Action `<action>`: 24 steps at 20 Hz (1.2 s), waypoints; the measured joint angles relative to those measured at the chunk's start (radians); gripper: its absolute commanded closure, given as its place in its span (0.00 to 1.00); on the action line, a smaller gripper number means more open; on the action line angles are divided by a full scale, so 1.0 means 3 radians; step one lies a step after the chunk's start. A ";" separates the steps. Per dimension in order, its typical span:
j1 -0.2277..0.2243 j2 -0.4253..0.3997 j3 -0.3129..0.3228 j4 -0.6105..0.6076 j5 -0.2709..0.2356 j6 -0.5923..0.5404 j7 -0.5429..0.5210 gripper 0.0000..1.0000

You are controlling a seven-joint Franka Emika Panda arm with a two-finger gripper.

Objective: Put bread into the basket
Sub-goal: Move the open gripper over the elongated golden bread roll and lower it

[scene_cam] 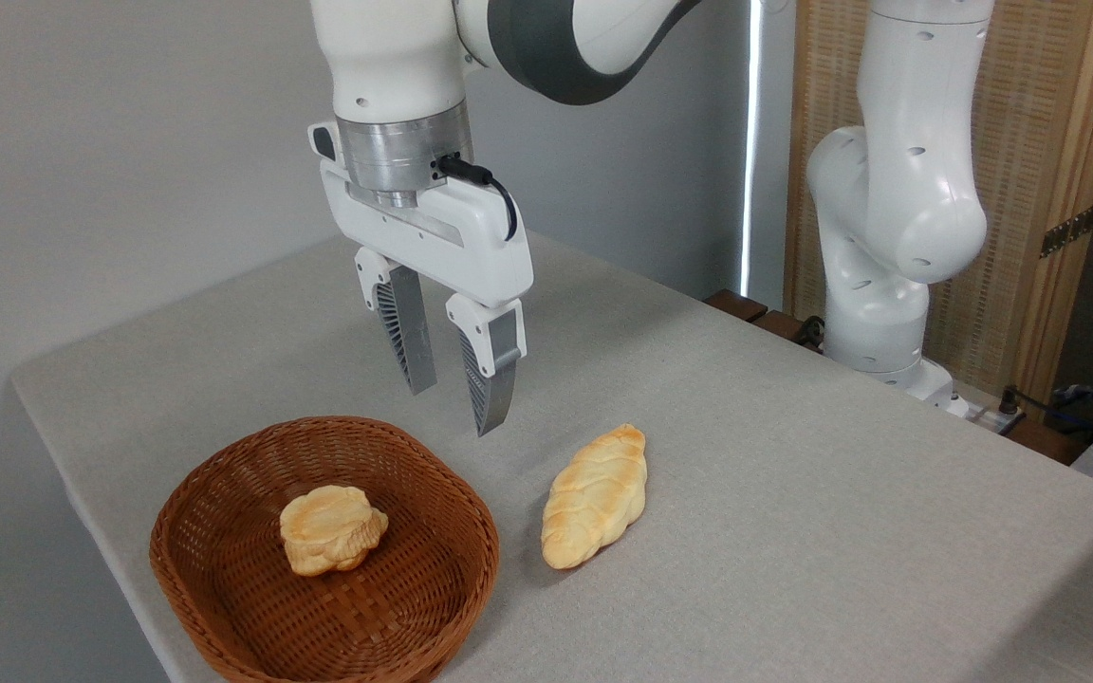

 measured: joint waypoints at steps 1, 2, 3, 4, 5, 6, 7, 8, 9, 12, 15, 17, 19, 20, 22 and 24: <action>0.0000 0.0000 0.0000 0.0000 0.0000 0.0000 0.0000 0.00; 0.0000 0.0000 0.0001 0.0001 0.0000 0.0000 0.0000 0.00; 0.0000 0.0000 0.0004 0.0002 0.0000 0.0000 0.0000 0.00; 0.0000 0.0000 0.0006 0.0005 0.0000 0.0000 0.0000 0.00; 0.0000 0.0000 0.0008 0.0007 0.0000 0.0000 0.0000 0.00; 0.0000 -0.0001 0.0009 0.0010 0.0000 0.0000 0.0000 0.00; 0.0000 -0.0001 0.0010 0.0012 0.0000 0.0000 0.0000 0.00; 0.0000 -0.0001 0.0010 0.0012 0.0000 0.0000 0.0000 0.00; 0.0000 -0.0001 0.0011 0.0012 0.0000 0.0000 0.0000 0.00; 0.0000 -0.0011 0.0013 0.0012 0.0000 0.0000 0.0000 0.00; 0.0000 -0.0040 0.0016 -0.0028 0.0000 0.0000 0.0000 0.00; 0.0000 -0.0074 0.0018 -0.0090 0.0000 0.0002 0.0000 0.00; 0.0000 -0.0144 0.0018 -0.0215 0.0000 0.0052 0.0000 0.00; 0.0000 -0.0189 0.0019 -0.0298 0.0000 0.0106 0.0000 0.00; 0.0000 -0.0291 0.0020 -0.0485 0.0000 0.0226 0.0000 0.00; 0.0001 -0.0373 0.0024 -0.0676 0.0015 0.0321 0.0000 0.00</action>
